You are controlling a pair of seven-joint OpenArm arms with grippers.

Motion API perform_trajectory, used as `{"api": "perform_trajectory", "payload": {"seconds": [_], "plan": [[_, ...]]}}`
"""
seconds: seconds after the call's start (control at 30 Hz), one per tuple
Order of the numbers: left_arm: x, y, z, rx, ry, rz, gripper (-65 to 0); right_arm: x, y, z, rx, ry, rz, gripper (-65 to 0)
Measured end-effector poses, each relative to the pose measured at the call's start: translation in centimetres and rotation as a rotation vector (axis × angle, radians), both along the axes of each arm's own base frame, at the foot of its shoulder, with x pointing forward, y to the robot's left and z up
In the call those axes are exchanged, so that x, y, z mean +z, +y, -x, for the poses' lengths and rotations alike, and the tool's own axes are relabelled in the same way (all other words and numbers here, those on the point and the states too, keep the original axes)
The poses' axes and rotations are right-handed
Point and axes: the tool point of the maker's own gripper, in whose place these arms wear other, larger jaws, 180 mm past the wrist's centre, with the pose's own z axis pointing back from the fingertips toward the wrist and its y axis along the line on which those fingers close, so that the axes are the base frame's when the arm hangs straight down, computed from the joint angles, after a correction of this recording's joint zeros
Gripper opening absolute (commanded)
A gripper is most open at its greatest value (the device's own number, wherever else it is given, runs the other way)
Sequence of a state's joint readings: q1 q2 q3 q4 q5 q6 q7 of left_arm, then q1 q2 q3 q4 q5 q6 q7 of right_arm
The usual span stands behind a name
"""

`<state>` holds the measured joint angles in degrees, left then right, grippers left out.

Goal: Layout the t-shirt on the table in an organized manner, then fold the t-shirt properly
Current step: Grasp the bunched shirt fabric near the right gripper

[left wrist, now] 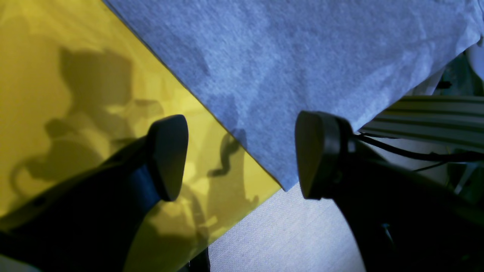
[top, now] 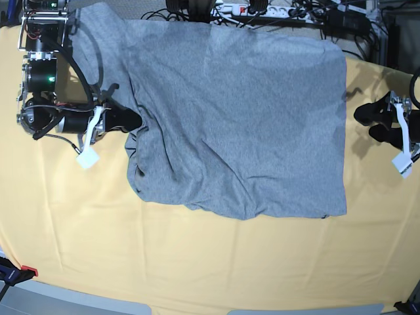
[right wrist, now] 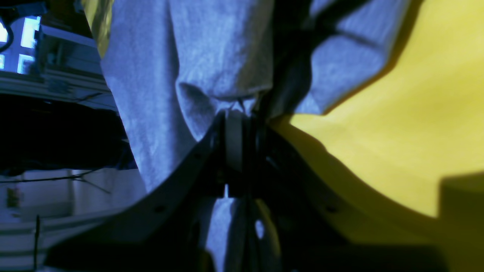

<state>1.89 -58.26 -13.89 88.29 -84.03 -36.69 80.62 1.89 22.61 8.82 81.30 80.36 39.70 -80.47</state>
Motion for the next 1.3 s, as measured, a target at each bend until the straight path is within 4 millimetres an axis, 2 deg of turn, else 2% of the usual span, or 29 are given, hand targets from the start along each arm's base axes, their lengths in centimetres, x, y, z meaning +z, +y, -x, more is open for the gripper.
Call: {"api": "perform_trajectory", "payload": {"seconds": [0.2,0.3,0.43,0.67,0.7,0.77,0.83,0.87,0.97,1.07,1.17,1.3], "plan": [[0.0,0.0,0.0,0.0,0.0,0.0,-19.2,5.2,-3.1,-2.2,-0.091,-0.203,0.052,-65.0],[0.0,0.0,0.0,0.0,0.0,0.0,-19.2,7.1,-4.1,-1.7,-0.121,-0.276,0.075,-65.0],[0.0,0.0,0.0,0.0,0.0,0.0,-19.2,5.9,-5.1,1.0,-0.119,-0.257,0.198,-65.0],[0.0,0.0,0.0,0.0,0.0,0.0,-19.2,4.9,-7.7,4.4,-0.133,-0.242,0.445,-65.0],[0.0,0.0,0.0,0.0,0.0,0.001,-19.2,4.9,-7.5,4.9,-0.124,-0.241,0.452,-61.0],[0.0,0.0,0.0,0.0,0.0,0.0,-19.2,5.3,-6.9,5.2,-0.108,-0.255,0.439,-45.1],[0.0,0.0,0.0,0.0,0.0,0.001,-19.2,6.2,-6.3,5.0,-0.101,-0.286,0.415,-28.9],[0.0,0.0,0.0,0.0,0.0,0.0,-19.2,6.4,-6.1,4.9,-0.1,-0.297,0.403,-24.9],[0.0,0.0,0.0,0.0,0.0,0.001,-19.2,7.3,-5.5,4.4,-0.094,-0.322,0.365,-24.3],[0.0,0.0,0.0,0.0,0.0,0.0,-19.2,9.9,-5.0,2.2,-0.139,-0.437,0.302,-26.5],[0.0,0.0,0.0,0.0,0.0,0.0,-19.2,10.8,-6.7,-0.3,-0.219,-0.524,0.39,-33.4],[0.0,0.0,0.0,0.0,0.0,0.0,-19.2,10.5,-9.3,-2.4,-0.31,-0.552,0.469,-35.5]]}}
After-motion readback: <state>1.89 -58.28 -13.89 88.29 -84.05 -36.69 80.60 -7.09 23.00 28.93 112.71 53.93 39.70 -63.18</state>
